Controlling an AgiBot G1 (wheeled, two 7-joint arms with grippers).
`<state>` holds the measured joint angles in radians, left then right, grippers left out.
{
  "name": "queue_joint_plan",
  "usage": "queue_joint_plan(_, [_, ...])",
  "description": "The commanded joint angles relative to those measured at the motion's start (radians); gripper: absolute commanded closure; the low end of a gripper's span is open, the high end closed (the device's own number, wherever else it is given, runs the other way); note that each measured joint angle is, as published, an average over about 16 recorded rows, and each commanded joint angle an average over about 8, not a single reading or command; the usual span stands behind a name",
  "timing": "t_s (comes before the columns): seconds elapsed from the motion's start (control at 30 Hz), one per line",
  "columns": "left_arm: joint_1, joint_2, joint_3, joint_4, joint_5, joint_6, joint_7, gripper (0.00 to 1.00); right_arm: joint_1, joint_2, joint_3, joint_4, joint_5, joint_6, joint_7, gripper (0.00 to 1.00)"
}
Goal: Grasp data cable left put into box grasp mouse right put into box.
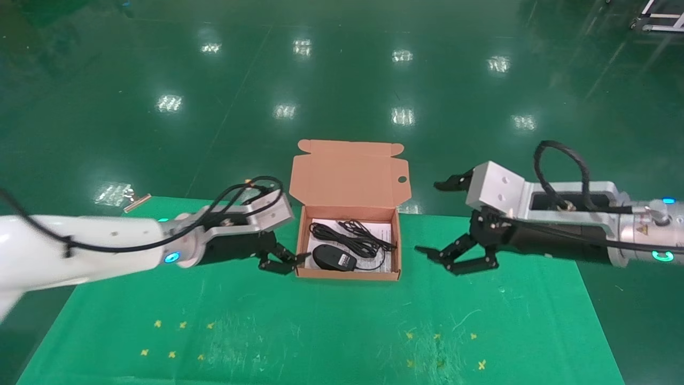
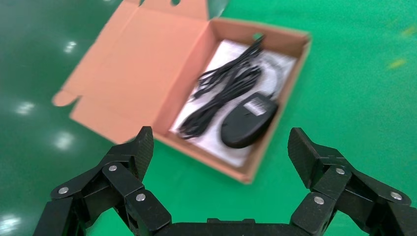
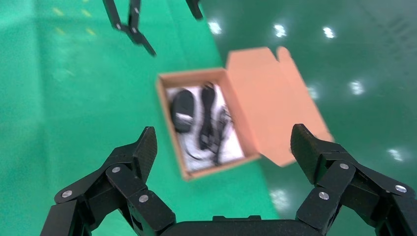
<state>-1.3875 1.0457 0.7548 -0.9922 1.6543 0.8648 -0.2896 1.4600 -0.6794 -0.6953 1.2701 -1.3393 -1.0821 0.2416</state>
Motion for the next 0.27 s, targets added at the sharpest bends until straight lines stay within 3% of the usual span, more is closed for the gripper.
queue_joint_plan(0.03, [0.018,-0.025,-0.028,-0.017,-0.054,0.037,0.006,0.0,-0.022,0.004,0.024,0.001,0.035,-0.024,-0.003,0.0])
queue_joint_plan(0.27, [0.067,-0.094,-0.102,-0.063,-0.199,0.136,0.022,0.0,-0.082,0.015,0.089,0.003,0.13,-0.088,-0.012,0.0])
